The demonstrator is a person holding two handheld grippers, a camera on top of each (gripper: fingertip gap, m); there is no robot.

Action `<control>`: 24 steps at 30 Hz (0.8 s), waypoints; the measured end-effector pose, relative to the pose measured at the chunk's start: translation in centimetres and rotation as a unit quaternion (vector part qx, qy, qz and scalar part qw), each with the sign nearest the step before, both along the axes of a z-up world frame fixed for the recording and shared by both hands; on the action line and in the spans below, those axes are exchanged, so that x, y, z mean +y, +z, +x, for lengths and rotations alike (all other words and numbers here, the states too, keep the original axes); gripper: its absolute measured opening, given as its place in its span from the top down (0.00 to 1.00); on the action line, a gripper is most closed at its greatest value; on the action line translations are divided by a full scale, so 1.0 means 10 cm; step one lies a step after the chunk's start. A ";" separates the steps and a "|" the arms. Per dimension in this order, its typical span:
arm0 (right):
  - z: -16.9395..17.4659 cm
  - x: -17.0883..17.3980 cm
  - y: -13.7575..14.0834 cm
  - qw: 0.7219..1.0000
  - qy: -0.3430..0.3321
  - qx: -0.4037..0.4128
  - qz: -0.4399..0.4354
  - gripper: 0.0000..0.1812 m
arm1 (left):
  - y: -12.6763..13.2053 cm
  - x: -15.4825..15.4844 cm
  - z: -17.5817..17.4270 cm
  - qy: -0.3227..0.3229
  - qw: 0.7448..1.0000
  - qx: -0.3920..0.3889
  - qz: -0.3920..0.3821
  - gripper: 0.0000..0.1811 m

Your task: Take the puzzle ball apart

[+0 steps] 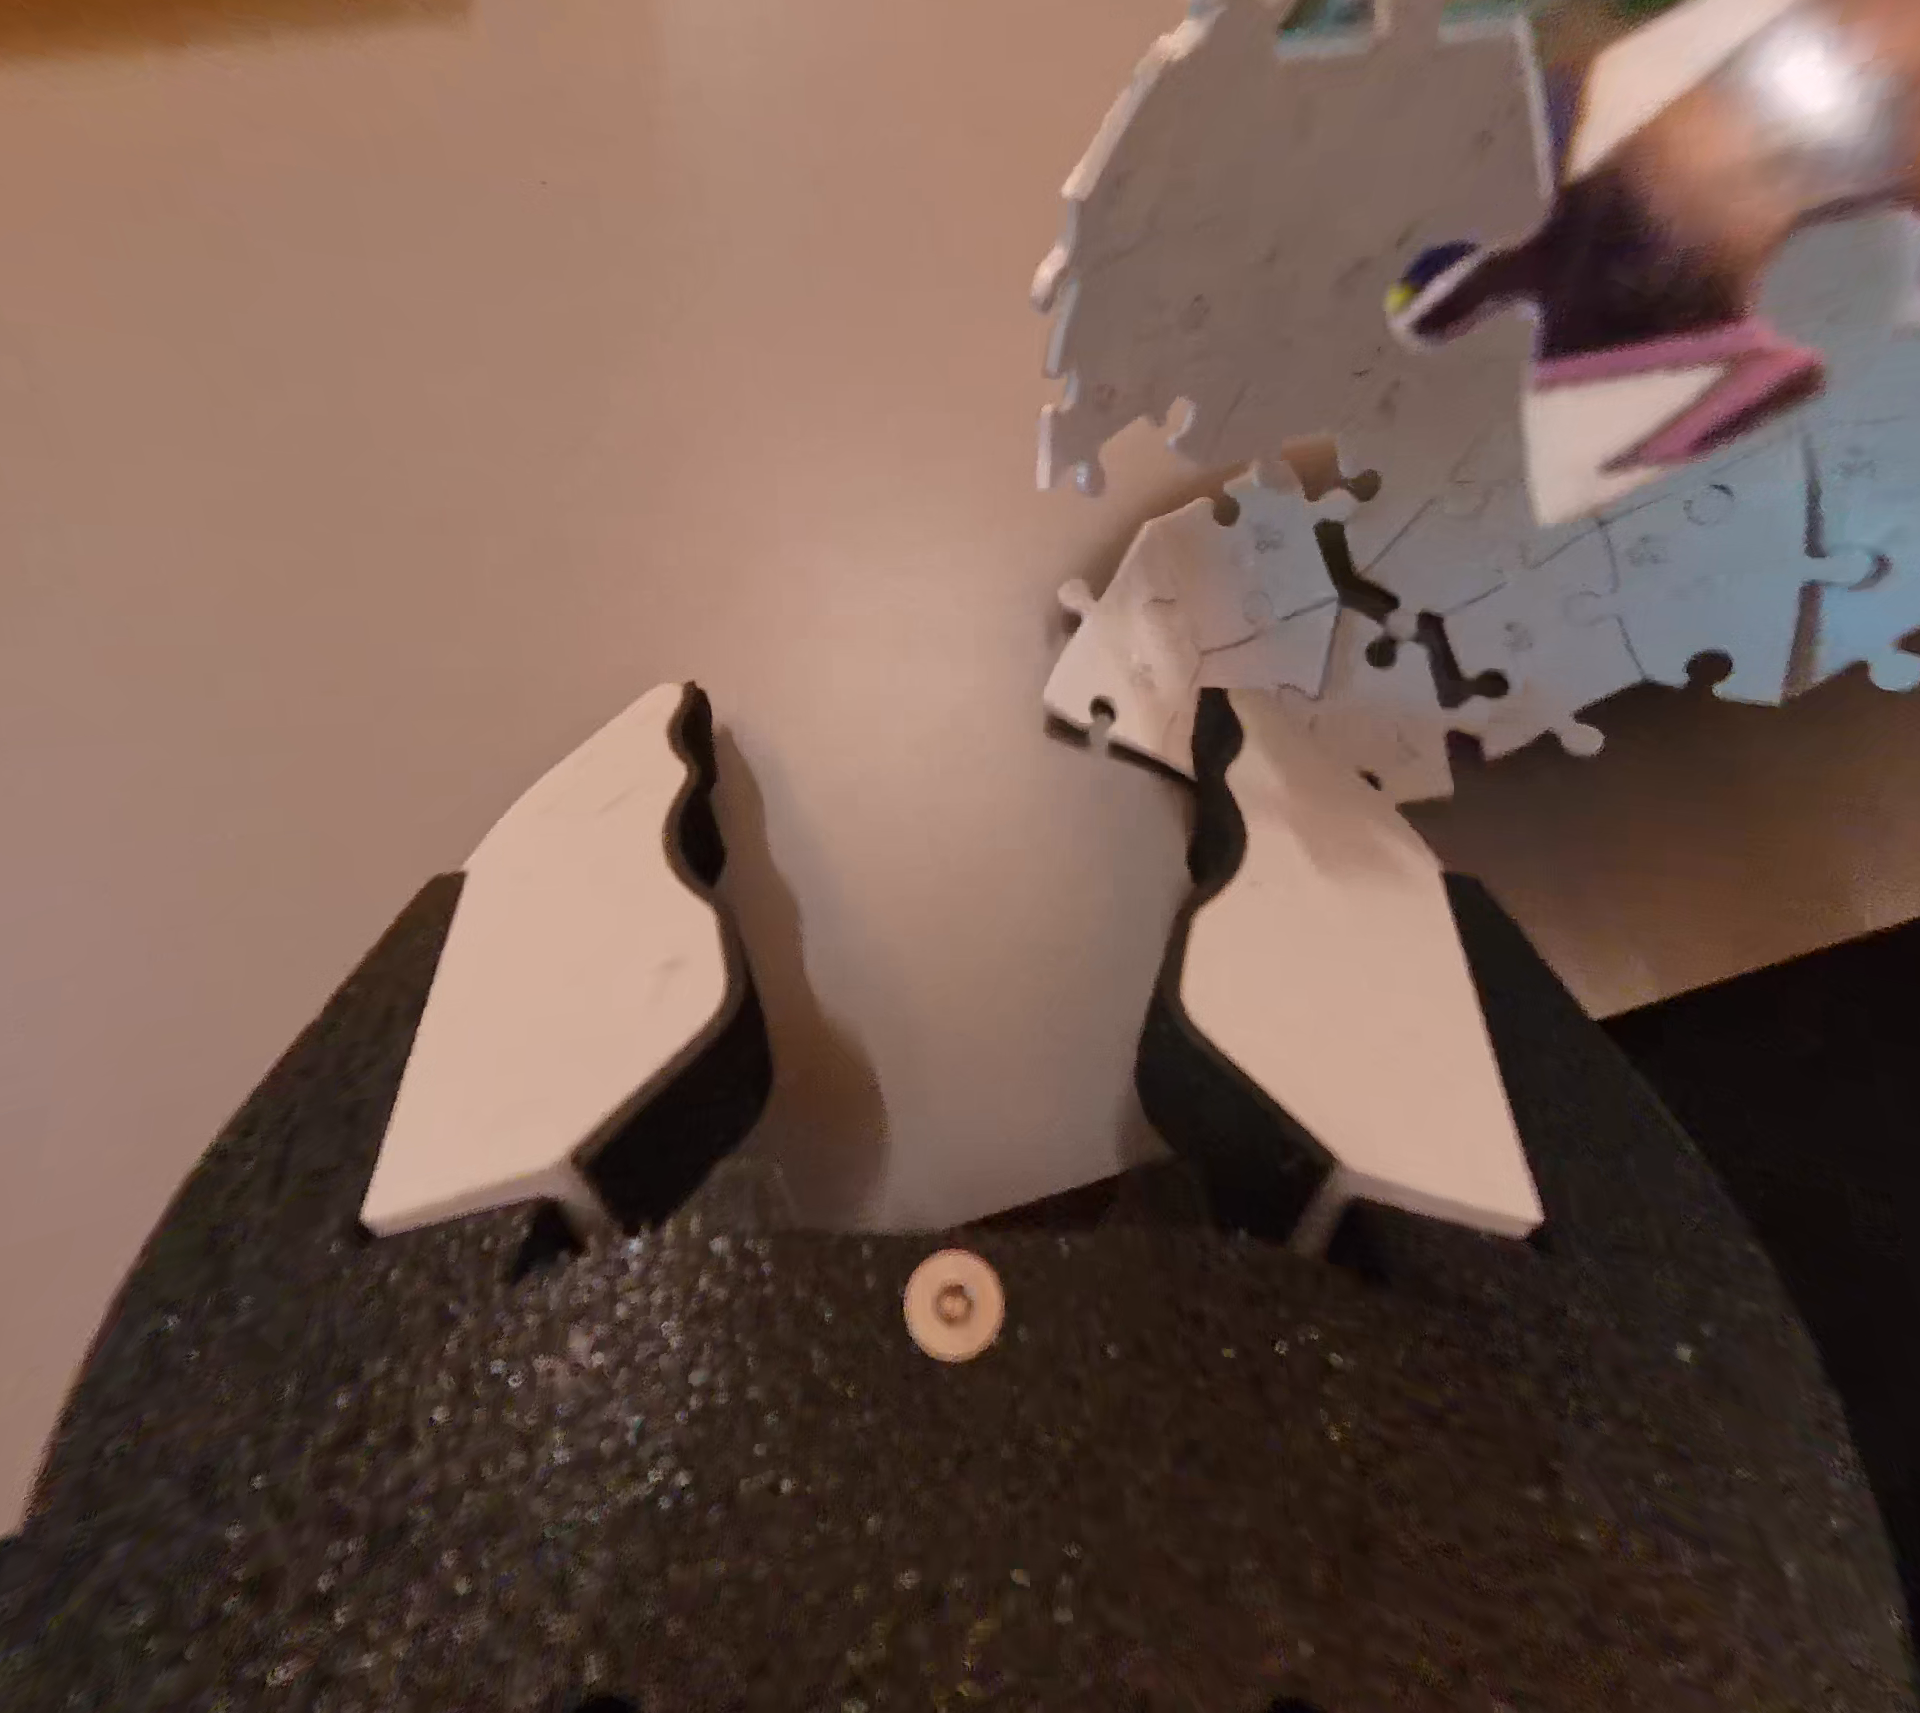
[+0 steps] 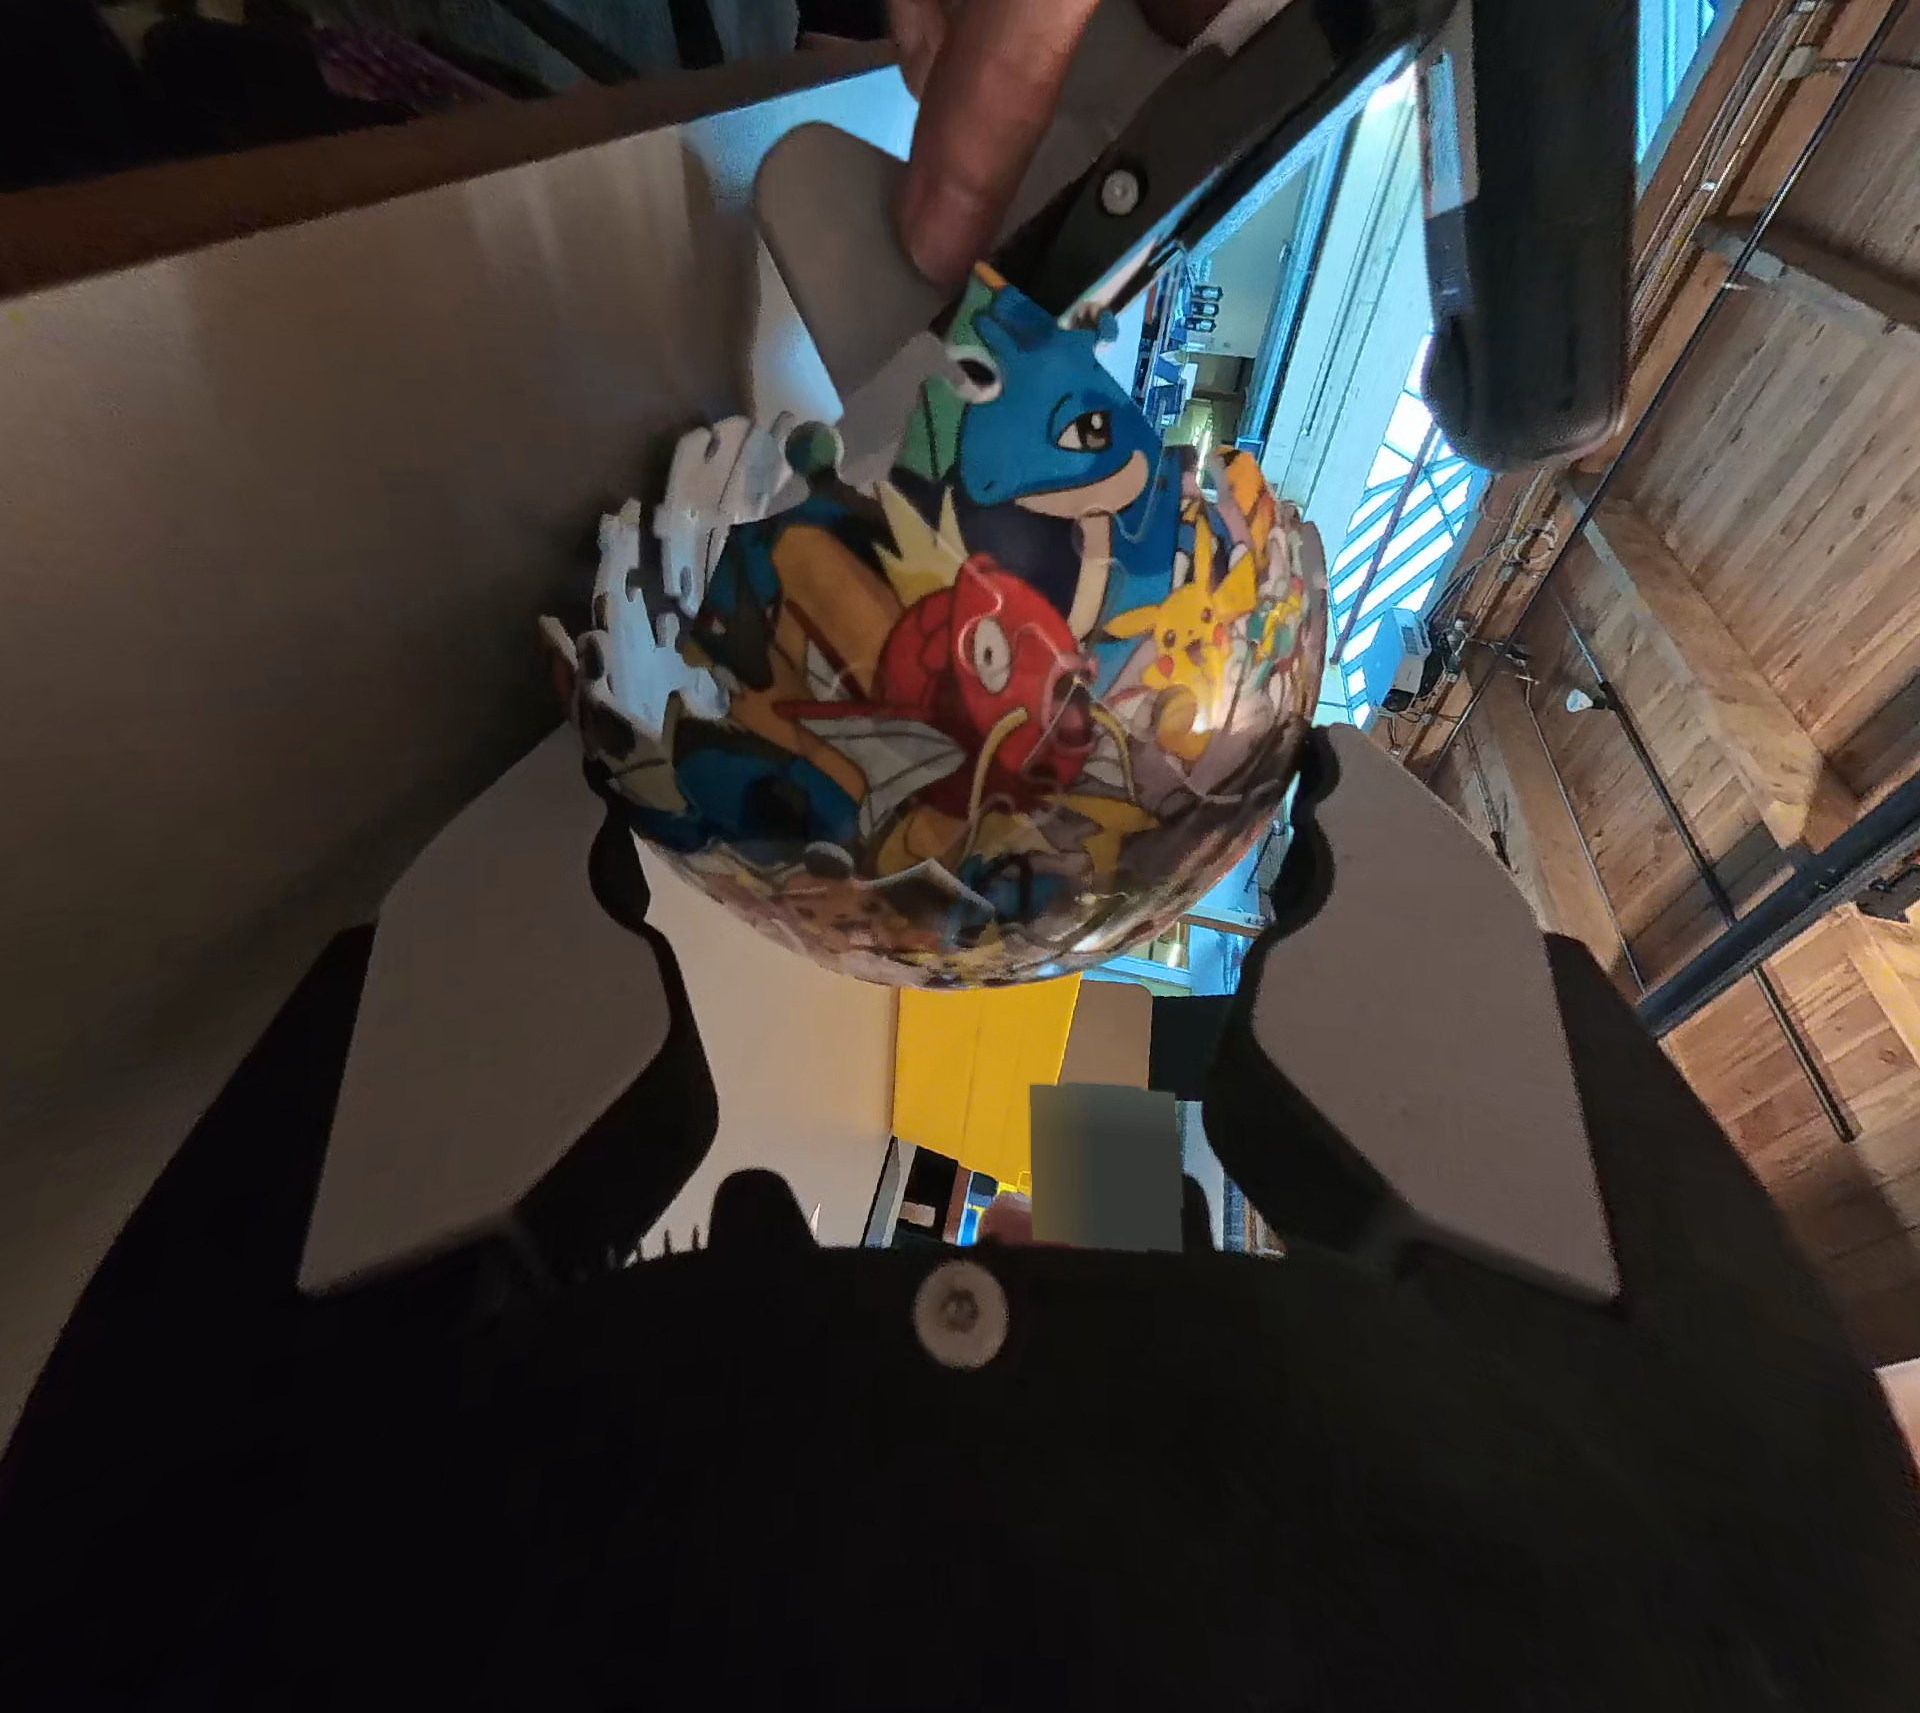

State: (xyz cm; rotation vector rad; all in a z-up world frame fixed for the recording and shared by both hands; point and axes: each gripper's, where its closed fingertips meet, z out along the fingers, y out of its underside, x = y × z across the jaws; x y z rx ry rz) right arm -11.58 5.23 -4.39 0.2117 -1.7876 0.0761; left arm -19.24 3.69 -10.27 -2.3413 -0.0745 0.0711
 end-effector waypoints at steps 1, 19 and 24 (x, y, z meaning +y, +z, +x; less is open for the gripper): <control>0.00 0.00 0.00 1.000 -0.001 0.001 0.001 0.34 | 0.01 0.01 -0.02 0.013 1.000 -0.004 0.004 0.52; -0.03 -0.02 0.01 1.000 -0.008 0.004 0.001 0.34 | -0.05 0.01 0.00 0.029 0.999 -0.027 -0.010 0.51; -0.04 0.00 0.01 1.000 -0.010 0.001 -0.010 0.34 | -0.04 0.08 0.01 0.024 1.000 -0.018 0.003 0.50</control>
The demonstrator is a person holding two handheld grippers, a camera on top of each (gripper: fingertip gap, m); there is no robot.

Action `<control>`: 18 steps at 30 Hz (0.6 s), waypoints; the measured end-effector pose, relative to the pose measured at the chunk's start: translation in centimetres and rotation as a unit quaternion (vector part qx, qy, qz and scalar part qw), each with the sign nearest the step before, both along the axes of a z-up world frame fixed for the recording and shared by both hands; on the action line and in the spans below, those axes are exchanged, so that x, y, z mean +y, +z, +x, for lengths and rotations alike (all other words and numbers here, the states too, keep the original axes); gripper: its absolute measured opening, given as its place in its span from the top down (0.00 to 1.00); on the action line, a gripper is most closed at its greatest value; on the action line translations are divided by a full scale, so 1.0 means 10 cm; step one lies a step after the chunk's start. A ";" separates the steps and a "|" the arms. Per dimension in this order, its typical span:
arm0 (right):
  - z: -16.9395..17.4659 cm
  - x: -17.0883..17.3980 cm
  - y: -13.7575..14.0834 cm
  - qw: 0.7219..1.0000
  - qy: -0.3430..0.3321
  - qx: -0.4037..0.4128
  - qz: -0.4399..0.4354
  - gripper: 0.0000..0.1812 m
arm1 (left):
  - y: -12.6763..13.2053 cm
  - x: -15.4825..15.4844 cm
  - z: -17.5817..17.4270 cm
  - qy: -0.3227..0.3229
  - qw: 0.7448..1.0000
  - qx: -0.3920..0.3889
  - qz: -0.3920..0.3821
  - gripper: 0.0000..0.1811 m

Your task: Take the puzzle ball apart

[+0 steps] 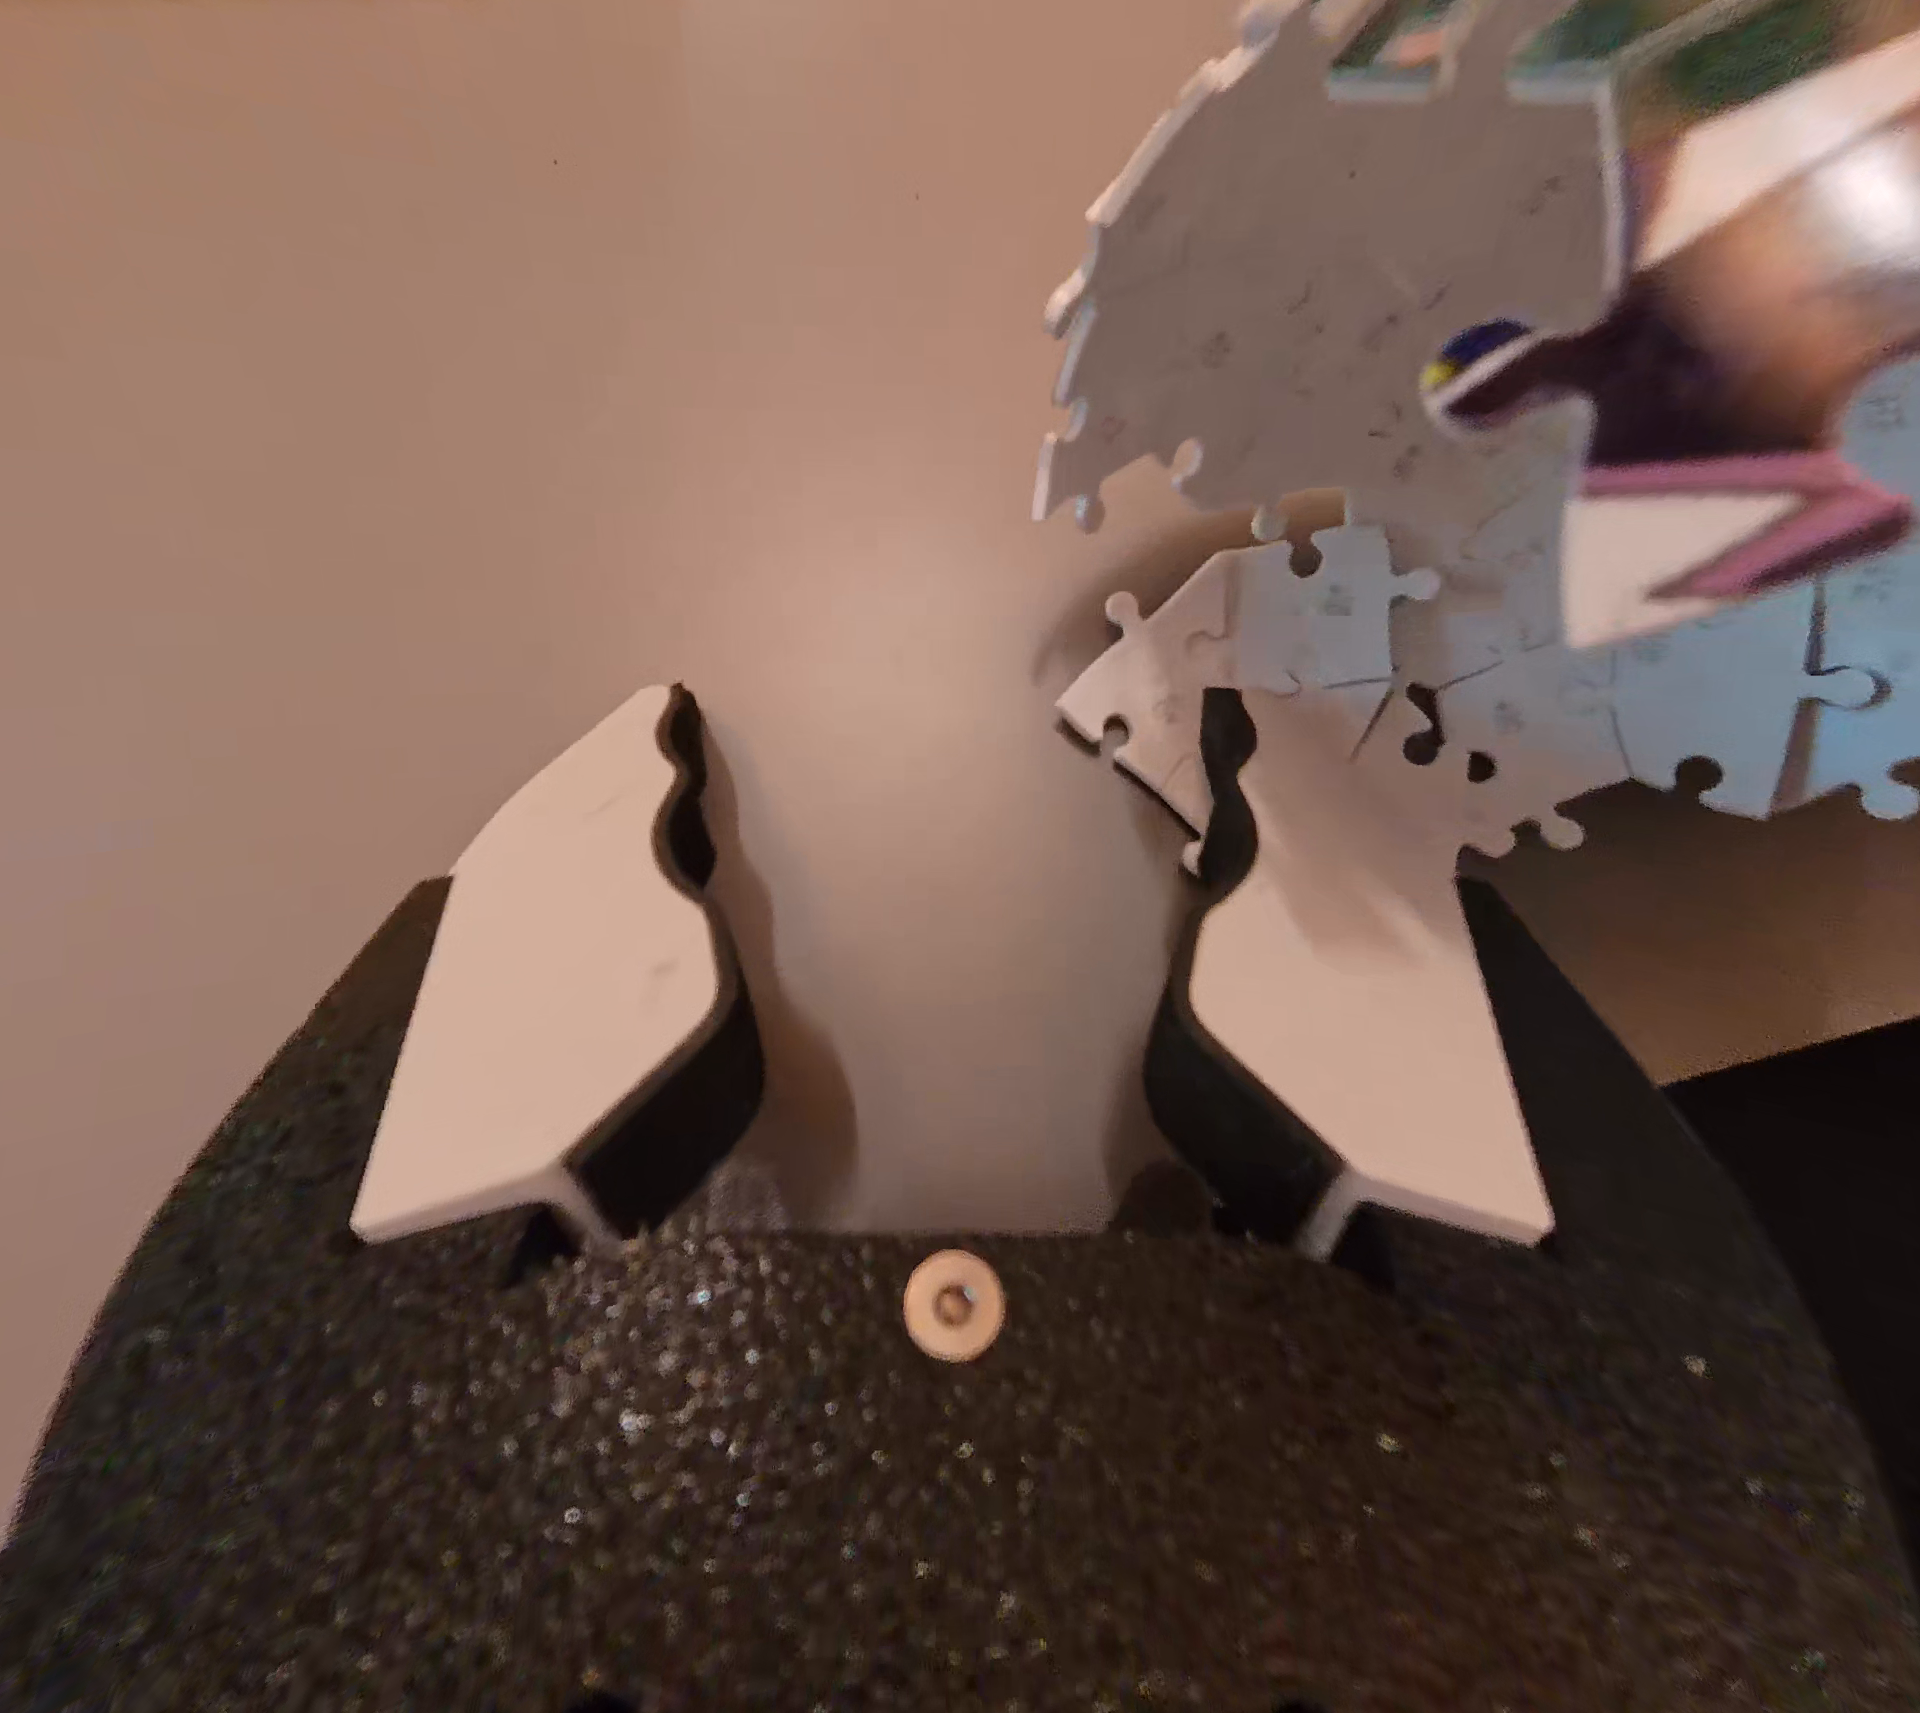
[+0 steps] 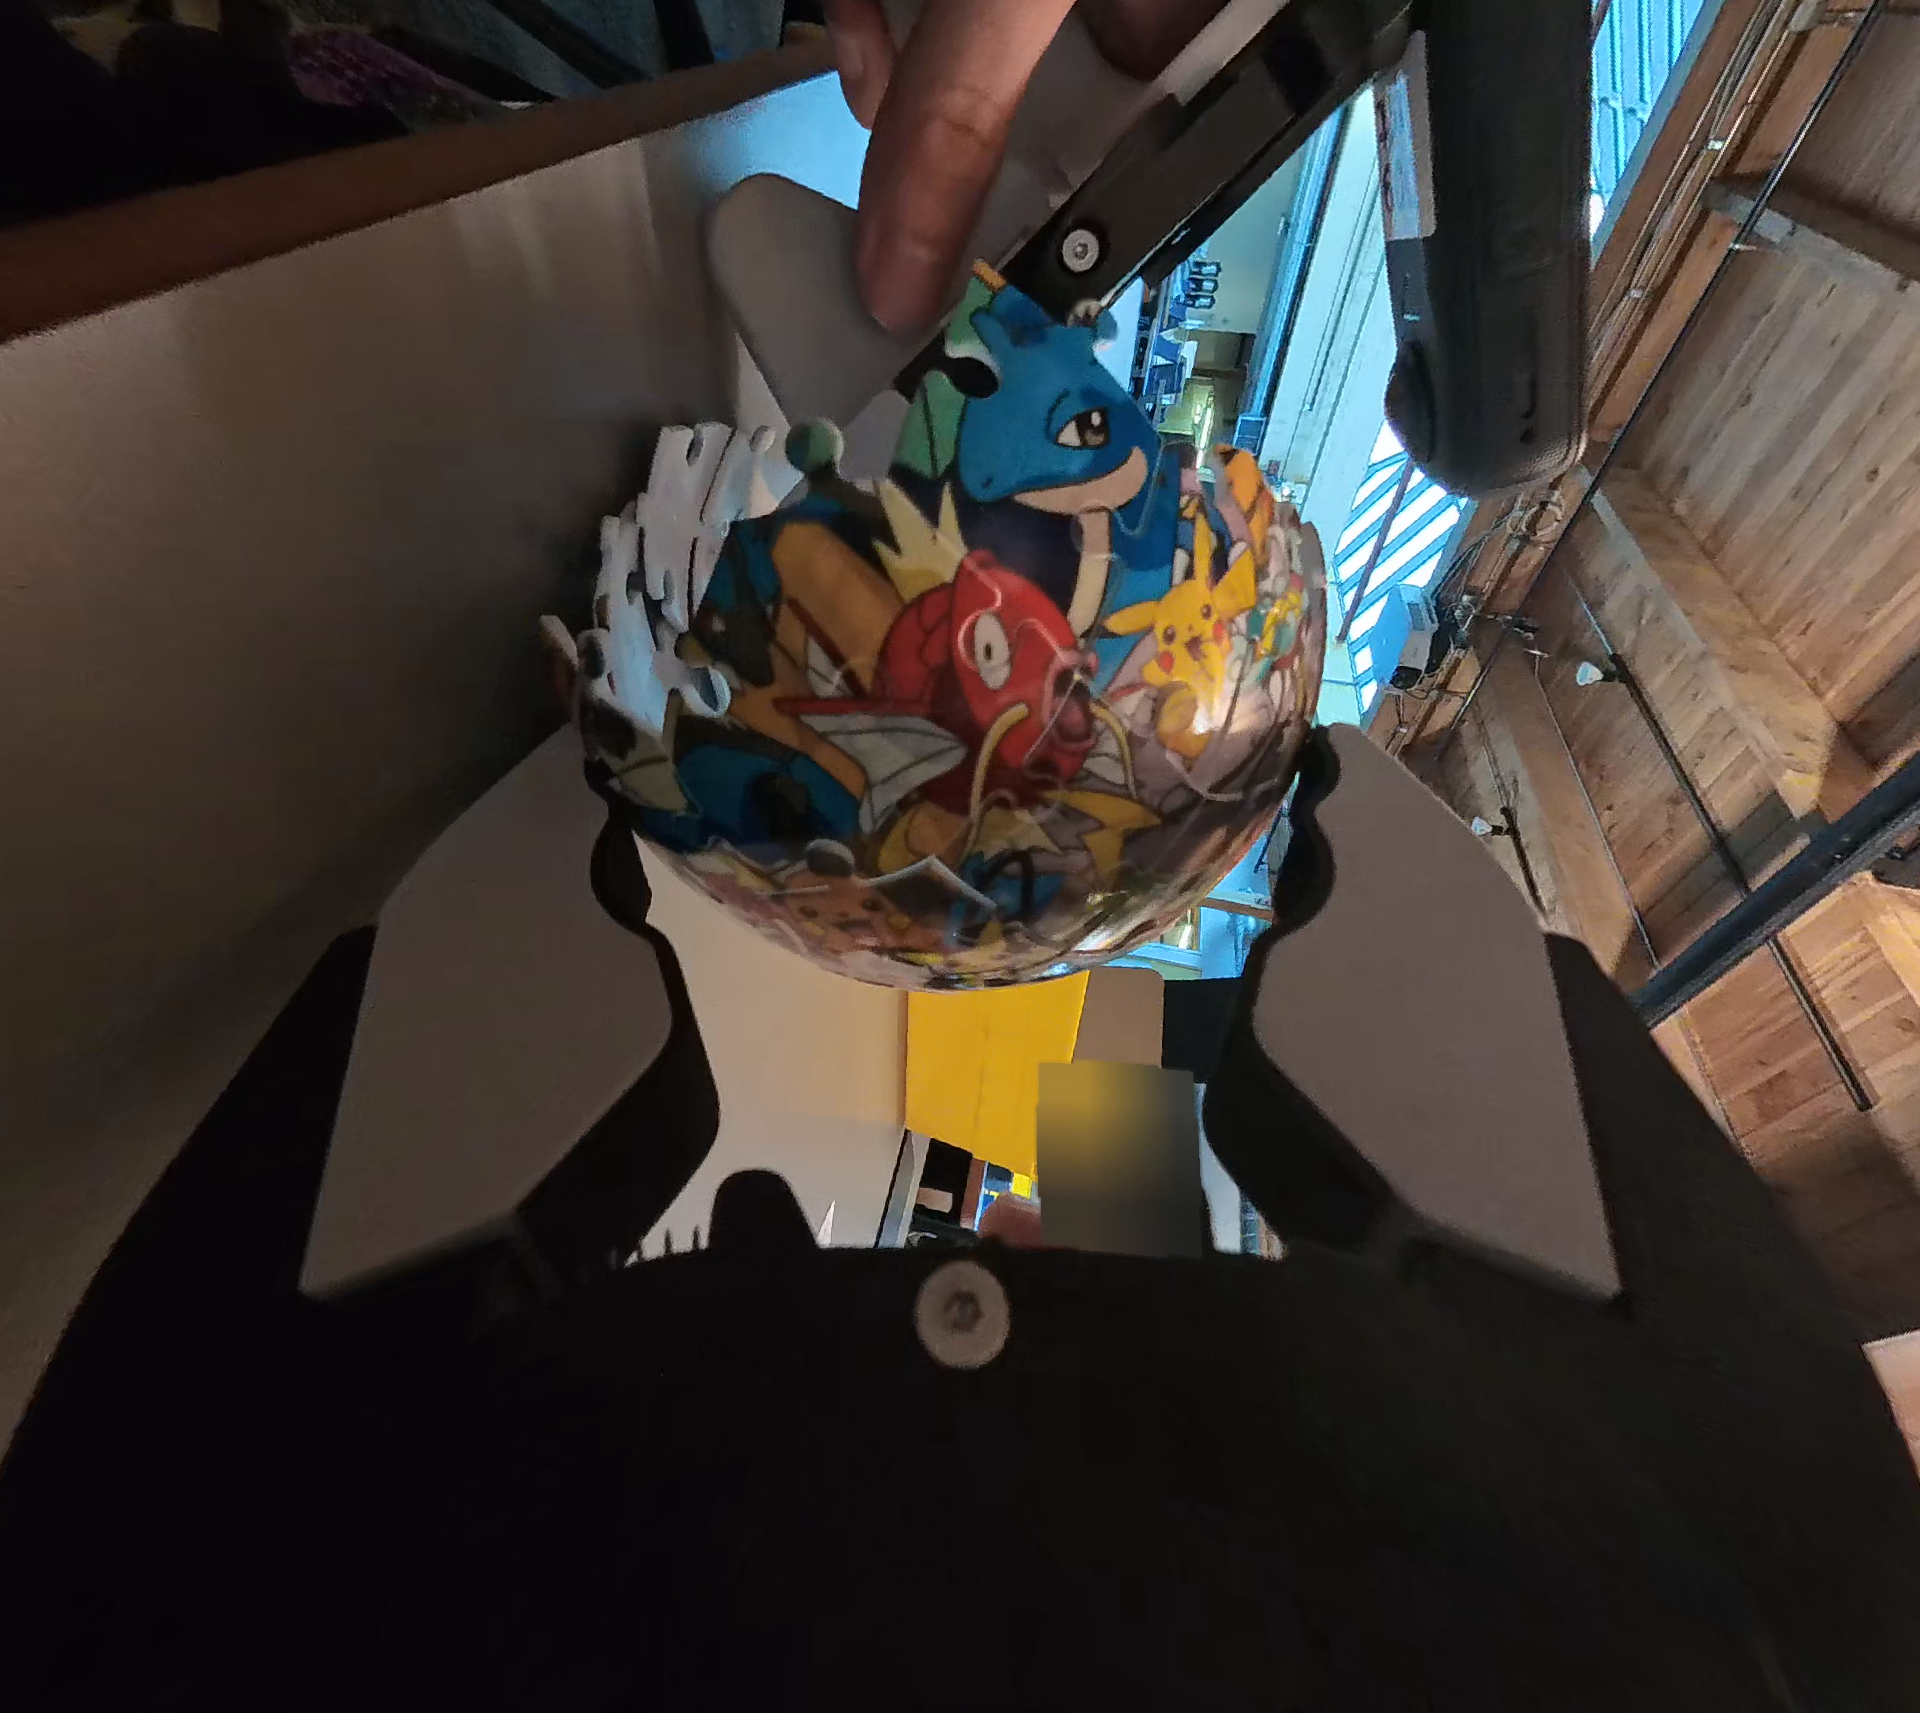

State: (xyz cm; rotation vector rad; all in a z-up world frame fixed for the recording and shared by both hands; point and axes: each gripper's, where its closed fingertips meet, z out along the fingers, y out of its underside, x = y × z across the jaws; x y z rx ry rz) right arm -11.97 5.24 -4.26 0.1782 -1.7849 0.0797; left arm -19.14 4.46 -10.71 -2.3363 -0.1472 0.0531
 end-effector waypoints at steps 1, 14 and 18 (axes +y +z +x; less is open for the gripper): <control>0.00 0.00 0.00 1.000 -0.001 0.000 -0.001 0.34 | 0.00 0.00 0.00 0.001 1.000 0.001 0.002 0.49; 0.00 0.06 0.01 0.999 -0.021 0.004 -0.030 0.34 | -0.01 -0.10 -0.01 0.063 0.998 -0.015 -0.021 0.48; 0.00 0.06 0.01 0.999 -0.021 0.005 -0.032 0.34 | 0.04 -0.15 -0.02 0.062 0.998 -0.021 -0.014 0.49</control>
